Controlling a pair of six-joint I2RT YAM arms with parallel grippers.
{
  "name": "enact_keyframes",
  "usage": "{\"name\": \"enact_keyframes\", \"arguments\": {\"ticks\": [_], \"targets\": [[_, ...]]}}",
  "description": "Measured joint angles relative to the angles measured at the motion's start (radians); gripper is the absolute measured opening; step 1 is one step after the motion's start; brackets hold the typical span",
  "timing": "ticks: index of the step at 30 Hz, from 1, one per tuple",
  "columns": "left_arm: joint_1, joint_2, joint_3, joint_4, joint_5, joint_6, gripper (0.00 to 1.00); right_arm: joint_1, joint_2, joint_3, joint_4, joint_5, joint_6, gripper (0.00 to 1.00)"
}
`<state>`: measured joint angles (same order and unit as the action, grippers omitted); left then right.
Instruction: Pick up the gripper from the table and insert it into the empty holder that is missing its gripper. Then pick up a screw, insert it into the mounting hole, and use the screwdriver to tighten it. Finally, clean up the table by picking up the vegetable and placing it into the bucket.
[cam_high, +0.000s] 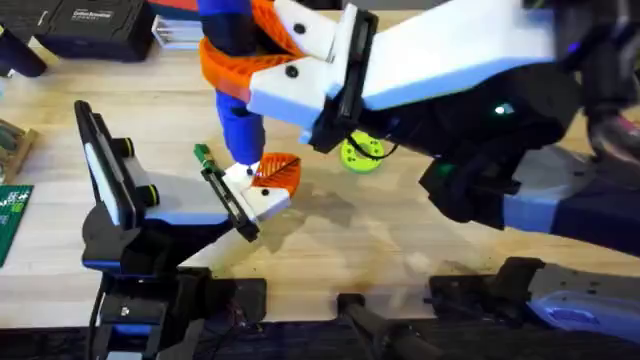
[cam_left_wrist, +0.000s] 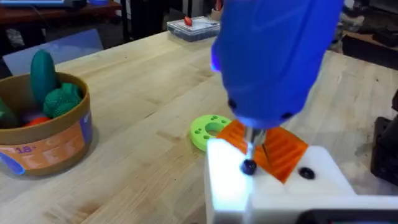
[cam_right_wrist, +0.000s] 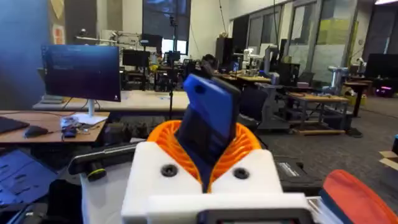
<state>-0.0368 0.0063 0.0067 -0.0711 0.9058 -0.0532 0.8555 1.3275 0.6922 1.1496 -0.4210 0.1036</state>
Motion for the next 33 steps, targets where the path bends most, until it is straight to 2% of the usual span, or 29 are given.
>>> {"name": "enact_keyframes", "arguments": {"ticks": [33], "targets": [[0.000,0.000,0.000,-0.001,0.004,0.000,0.009,0.006,0.016,0.012,-0.044,0.001,-0.004,0.030]]}}
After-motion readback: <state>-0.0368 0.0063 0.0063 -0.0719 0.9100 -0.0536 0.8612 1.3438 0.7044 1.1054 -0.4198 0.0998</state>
